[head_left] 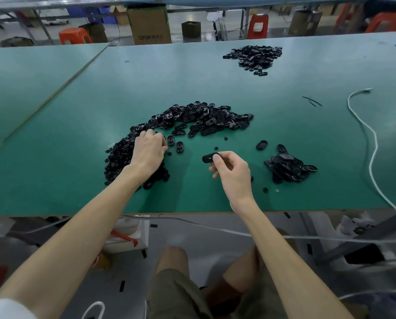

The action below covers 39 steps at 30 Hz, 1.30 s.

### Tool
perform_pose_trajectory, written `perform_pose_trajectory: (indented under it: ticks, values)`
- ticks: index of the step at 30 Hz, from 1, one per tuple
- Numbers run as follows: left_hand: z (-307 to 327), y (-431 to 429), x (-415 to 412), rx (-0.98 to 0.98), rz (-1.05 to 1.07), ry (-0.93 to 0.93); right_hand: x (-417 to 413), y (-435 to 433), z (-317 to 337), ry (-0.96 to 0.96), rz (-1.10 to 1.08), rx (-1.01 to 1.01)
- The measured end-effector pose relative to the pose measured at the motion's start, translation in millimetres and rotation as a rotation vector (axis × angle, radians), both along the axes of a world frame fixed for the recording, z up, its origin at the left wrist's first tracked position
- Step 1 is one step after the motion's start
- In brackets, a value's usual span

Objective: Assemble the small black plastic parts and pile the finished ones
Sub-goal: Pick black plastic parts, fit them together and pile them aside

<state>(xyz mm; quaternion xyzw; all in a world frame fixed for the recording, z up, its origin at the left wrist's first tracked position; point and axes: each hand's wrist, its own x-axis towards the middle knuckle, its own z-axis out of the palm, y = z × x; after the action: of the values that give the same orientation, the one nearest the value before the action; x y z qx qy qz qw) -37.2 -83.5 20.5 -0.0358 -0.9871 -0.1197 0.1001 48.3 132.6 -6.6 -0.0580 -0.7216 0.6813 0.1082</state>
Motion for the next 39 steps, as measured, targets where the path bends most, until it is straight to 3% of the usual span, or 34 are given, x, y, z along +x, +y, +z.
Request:
perform_pose_trajectory:
  ticks: [3,6,7,10,12,20,39]
  values:
    - [-0.5,1.8,2.5,-0.052,-0.013,0.018,0.1,-0.2,0.1,0.002,-0.002,-0.01]
    - [6.3,12.4,8.9,0.077,-0.051,0.034,-0.6,-0.3,-0.7,0.004,-0.015,-0.023]
    - [9.9,18.6,12.1,0.199,-0.072,0.014,-0.9,-0.4,-1.1,0.006,-0.02,-0.033]
    - [19.6,40.9,27.7,0.882,-0.143,-0.233,-2.3,-0.4,-1.8,0.006,-0.027,-0.066]
    - [17.8,52.7,36.8,1.087,-0.205,-0.315,-2.6,-0.1,-1.8,0.005,-0.031,-0.073]
    - [-9.0,72.0,48.5,1.14,-0.132,-0.273,-2.3,-0.1,-1.5,0.025,-0.073,-0.057]
    - [-26.4,80.0,56.8,1.065,-0.17,-0.102,-2.5,1.2,-4.1,0.002,-0.047,-0.116]
